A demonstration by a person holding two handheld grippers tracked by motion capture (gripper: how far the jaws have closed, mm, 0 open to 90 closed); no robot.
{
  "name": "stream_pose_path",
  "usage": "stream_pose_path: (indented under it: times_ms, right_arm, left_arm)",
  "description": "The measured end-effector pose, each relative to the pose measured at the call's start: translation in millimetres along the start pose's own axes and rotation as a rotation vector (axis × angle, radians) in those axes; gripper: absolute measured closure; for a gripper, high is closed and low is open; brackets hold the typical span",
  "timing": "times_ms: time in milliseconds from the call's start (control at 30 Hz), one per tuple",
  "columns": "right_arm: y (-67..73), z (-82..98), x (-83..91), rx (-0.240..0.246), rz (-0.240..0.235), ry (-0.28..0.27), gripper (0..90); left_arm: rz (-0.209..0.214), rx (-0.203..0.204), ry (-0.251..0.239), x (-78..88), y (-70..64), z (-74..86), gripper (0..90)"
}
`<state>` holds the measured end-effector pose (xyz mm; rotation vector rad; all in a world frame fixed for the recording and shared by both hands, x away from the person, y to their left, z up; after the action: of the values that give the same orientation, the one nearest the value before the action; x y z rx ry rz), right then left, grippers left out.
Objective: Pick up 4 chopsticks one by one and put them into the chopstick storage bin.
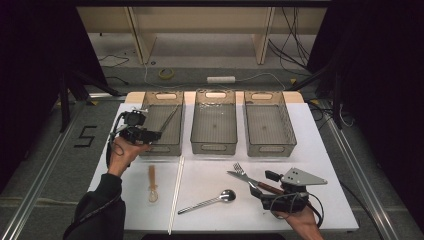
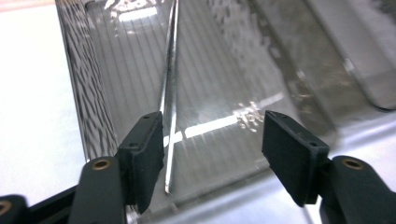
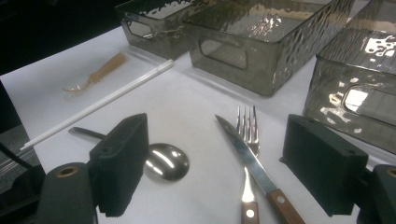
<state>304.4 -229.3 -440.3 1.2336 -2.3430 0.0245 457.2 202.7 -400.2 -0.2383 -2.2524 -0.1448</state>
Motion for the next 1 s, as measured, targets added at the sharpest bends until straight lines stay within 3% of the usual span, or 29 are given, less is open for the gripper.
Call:
stream_pose_path:
  times_ms: [33,300,600,1000]
  right_arm:
    - [-0.3,-0.2,0.2,-0.006,-0.002,-0.002,23.8]
    - [2.4,-0.9,-0.9,0.006,0.0,0.004,23.7]
    - [1.7,-0.8,0.0,0.01,0.002,0.004,23.7]
    - [2.0,-0.7,-0.6,0.01,0.004,0.005,23.7]
  left_arm:
    - [0.005,0.013,-0.001,4.3,-1.4,4.0,33.6]
    - [0.007,-0.025,0.044,18.1,-19.4,37.2,27.3]
    - [0.007,-0.042,0.085,14.7,-39.0,58.0,23.3]
    - [0.016,-0.033,0.134,12.1,-49.0,74.2,22.2]
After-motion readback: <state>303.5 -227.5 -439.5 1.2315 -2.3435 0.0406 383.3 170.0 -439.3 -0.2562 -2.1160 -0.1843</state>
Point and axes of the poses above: each handheld gripper's, and its own axes: x roughly backward along the jaws, z roughly out of its underside, y roughly to its left, the point moved 1 cm from there along -x, roughly forward along the jaws, and after that the axes turned 10 degrees about -z, right-handed, at the moved point
